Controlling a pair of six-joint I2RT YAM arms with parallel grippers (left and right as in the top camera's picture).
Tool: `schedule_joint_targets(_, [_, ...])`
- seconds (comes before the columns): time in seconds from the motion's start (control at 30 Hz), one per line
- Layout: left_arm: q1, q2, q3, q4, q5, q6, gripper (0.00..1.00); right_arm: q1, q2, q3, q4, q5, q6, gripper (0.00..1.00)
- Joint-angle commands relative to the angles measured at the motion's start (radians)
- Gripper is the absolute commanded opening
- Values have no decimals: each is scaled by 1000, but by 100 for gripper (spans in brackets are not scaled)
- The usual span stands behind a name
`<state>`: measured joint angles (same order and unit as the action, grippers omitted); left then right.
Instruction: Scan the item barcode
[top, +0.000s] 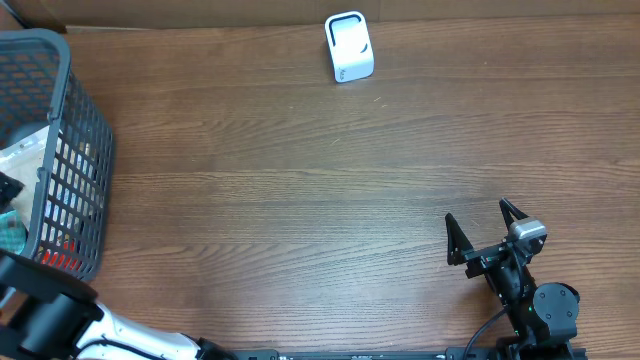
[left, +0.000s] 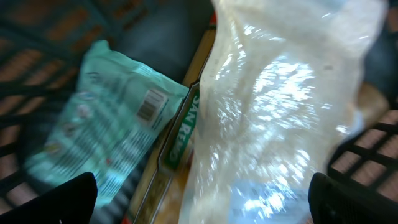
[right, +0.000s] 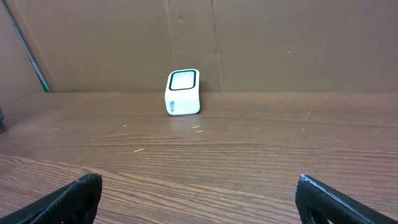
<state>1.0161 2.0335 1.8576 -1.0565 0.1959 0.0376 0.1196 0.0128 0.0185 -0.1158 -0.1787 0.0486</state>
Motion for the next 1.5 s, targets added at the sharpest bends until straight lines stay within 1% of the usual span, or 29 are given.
schedule_joint_targets(0.0, [-5, 74, 3, 31, 60, 39, 99, 1, -8, 10, 3, 6, 3, 100])
schedule_joint_targets(0.2, [-27, 151, 3, 107, 118, 74, 100, 1, -8, 10, 3, 6, 3, 100])
schedule_joint_targets(0.6, [-130, 205, 3, 216, 119, 74, 100, 1, -8, 10, 3, 5, 3, 100])
schedule_joint_targets(0.97, [-177, 205, 3, 231, 120, 52, 100, 1, -8, 10, 3, 6, 3, 100])
schedule_joint_targets(1.07, [-191, 205, -6, 229, 119, 52, 85, 1, -8, 10, 3, 6, 3, 100])
schedule_joint_targets(1.13, [-199, 205, -25, 236, 119, 52, 72, 1, -8, 10, 3, 6, 3, 100])
schedule_joint_targets(1.17, [-202, 205, -37, 245, 119, 52, 70, 1, -8, 10, 3, 6, 3, 100])
schedule_joint_targets(1.23, [-206, 205, -67, 264, 115, 52, 71, 1, -8, 10, 3, 6, 3, 100])
schedule_joint_targets(1.37, [-208, 205, -142, 319, 115, 52, 82, 1, -8, 10, 3, 6, 3, 100])
schedule_joint_targets(1.43, [-208, 205, -174, 344, 115, 52, 83, 1, -8, 10, 3, 6, 3, 100])
schedule_joint_targets(1.47, [-208, 205, -187, 353, 115, 53, 82, 1, -8, 10, 3, 6, 3, 100])
